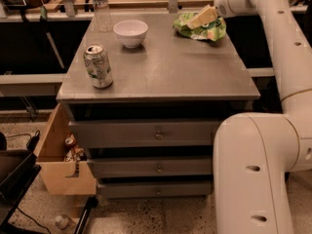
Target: Move green rice chip bag near 7up can
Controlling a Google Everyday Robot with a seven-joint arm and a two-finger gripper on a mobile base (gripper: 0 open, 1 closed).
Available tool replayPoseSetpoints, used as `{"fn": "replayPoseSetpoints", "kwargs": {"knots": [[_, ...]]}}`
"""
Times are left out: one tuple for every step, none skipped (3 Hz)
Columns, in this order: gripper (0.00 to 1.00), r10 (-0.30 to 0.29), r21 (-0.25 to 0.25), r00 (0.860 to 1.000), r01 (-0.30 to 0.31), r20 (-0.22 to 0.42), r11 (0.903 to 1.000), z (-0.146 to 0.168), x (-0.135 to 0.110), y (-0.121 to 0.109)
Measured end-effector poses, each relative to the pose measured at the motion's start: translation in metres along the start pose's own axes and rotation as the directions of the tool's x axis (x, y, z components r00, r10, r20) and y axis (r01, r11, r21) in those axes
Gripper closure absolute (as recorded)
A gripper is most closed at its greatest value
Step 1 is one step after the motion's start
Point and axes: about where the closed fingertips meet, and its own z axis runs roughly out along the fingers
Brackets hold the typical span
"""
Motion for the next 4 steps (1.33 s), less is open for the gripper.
{"fn": "replayPoseSetpoints", "kwargs": {"knots": [[0.0, 0.009, 0.053, 0.998, -0.006, -0.058, 0.9986, 0.037, 0.013, 0.003], [0.0, 0.025, 0.048, 0.995, -0.02, -0.097, 0.9987, 0.06, 0.027, 0.015], [0.02, 0.086, -0.006, 0.984, -0.088, -0.156, 0.9961, 0.075, 0.052, 0.036], [0.25, 0.137, -0.046, 0.973, -0.148, -0.188, 0.9879, 0.081, 0.07, 0.051]]}}
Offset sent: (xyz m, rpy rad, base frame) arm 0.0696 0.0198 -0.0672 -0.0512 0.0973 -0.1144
